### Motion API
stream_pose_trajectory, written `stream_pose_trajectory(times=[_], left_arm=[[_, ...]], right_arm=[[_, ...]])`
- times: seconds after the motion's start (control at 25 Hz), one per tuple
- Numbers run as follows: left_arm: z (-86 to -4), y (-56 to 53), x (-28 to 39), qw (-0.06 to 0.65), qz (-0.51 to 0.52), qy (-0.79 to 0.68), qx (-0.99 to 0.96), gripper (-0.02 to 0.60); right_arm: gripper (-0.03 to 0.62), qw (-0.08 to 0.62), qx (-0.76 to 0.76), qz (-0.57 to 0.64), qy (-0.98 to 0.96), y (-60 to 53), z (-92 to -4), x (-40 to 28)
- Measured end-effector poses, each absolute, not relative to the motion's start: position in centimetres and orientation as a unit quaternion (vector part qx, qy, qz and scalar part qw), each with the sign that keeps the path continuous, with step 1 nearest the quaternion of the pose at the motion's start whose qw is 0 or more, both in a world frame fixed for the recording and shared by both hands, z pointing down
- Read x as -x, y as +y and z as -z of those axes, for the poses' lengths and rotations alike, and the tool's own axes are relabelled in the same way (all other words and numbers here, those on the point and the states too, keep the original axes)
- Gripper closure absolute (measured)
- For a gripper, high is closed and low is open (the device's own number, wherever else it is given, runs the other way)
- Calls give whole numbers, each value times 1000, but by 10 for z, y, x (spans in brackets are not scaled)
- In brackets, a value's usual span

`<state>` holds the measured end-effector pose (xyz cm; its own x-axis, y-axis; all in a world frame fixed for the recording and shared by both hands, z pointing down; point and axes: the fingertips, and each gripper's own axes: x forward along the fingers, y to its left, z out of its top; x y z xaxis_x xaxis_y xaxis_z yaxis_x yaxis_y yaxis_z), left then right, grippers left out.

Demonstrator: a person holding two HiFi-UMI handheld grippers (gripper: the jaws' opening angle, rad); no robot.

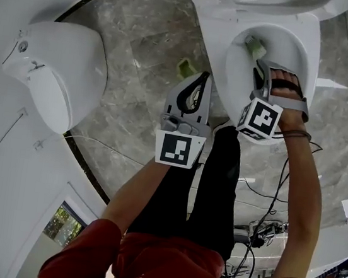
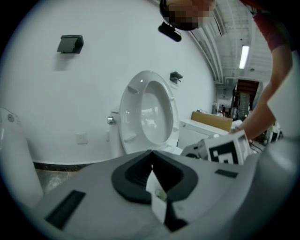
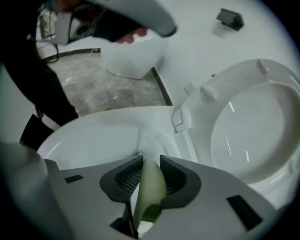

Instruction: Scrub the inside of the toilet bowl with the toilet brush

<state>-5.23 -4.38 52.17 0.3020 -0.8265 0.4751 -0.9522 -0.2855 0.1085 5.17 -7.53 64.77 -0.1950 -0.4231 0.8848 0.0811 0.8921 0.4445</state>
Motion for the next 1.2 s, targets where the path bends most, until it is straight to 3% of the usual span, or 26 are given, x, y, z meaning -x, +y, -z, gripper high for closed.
stream_pose_trajectory(times=[0.2,0.4,0.56,0.72,0.96,1.12,1.2], left_arm=[[-522,-43,53,198,-166,-566,-783,581],[-522,-44,57,196,-165,-575,-777,581],[-520,-49,55,181,-163,-573,-782,581],[-521,-49,50,182,-169,-568,-785,581],[-522,-50,42,189,-167,-562,-788,581],[-517,-51,39,186,-167,-556,-793,581],[-517,-51,39,185,-171,-552,-794,581]], right_arm=[[485,614,-52,278,-737,-48,-644,-46],[487,594,-97,261,-755,-45,-622,-54],[485,605,-225,83,-760,-79,-665,-71],[485,538,-403,-139,-727,-100,-668,-110],[485,442,-532,-269,-670,-110,-606,-161],[485,441,-544,-365,-614,-114,-651,-174],[485,408,-560,-428,-580,-108,-663,-186]])
